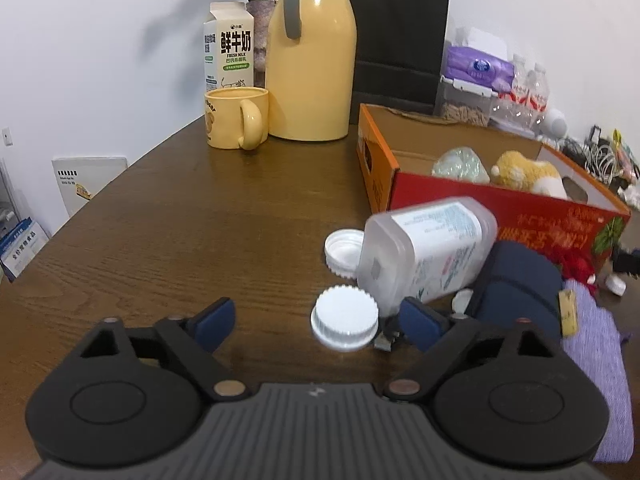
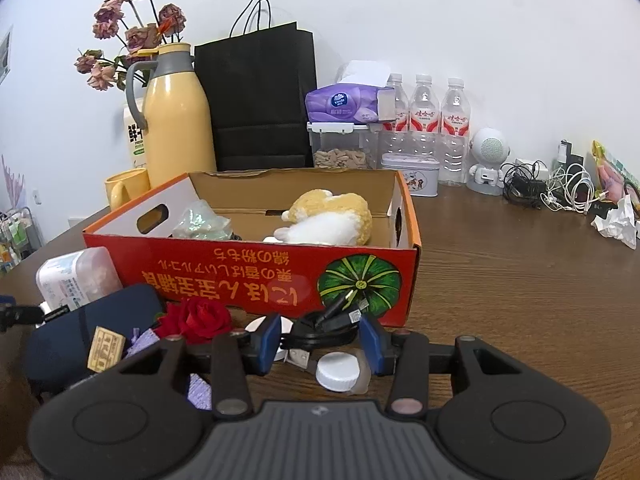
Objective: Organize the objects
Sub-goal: 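Grasp the black cable with the right tool while the left tool grasps the white ridged cap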
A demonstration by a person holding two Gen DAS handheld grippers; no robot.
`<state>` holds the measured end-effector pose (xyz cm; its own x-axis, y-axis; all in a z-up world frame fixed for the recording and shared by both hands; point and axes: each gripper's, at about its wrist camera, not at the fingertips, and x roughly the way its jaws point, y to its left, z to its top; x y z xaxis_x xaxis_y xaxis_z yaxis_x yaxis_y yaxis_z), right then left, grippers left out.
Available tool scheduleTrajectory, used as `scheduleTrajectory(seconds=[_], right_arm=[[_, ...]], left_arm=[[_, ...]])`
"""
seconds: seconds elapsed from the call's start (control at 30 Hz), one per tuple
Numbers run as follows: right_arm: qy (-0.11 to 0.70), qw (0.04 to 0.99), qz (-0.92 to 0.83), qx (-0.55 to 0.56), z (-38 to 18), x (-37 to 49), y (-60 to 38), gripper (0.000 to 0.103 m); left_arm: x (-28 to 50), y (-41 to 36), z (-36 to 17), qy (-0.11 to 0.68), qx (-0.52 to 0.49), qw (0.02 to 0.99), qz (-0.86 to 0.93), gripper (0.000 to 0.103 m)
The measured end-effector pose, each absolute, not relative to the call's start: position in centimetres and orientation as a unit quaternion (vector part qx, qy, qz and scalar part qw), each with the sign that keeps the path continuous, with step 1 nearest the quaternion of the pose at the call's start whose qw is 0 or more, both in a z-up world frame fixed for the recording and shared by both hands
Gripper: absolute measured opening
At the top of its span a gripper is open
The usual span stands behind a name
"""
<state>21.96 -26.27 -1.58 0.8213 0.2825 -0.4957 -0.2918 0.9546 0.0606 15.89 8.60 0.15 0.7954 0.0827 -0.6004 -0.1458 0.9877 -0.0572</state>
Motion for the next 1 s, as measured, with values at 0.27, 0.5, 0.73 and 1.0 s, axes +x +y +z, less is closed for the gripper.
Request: scheduleTrajectory(seconds=[0.27, 0.5, 0.73, 1.0], right_arm=[[0.257, 0.955, 0.149, -0.011, -1.7, 21.7, -26.2, 0.041], [0.252, 0.956, 0.150, -0.011, -1.6, 21.6, -26.2, 0.040], [0.248, 0.957, 0.152, -0.009, -1.4, 21.3, -26.3, 0.039], [0.238, 0.959, 0.157, -0.004, -1.2, 20.5, -26.3, 0.034]], left_arm=[[16.4, 8.8, -0.6, 0.321, -0.067, 0.944, 0.032, 0.039], [16.0, 8.7, -0.6, 0.308, -0.069, 0.948, 0.033, 0.039], [15.0, 8.8, -0.2, 0.297, -0.079, 0.951, 0.038, 0.039], [13.8, 8.8, 0.5, 0.284, -0.086, 0.954, 0.040, 0.039]])
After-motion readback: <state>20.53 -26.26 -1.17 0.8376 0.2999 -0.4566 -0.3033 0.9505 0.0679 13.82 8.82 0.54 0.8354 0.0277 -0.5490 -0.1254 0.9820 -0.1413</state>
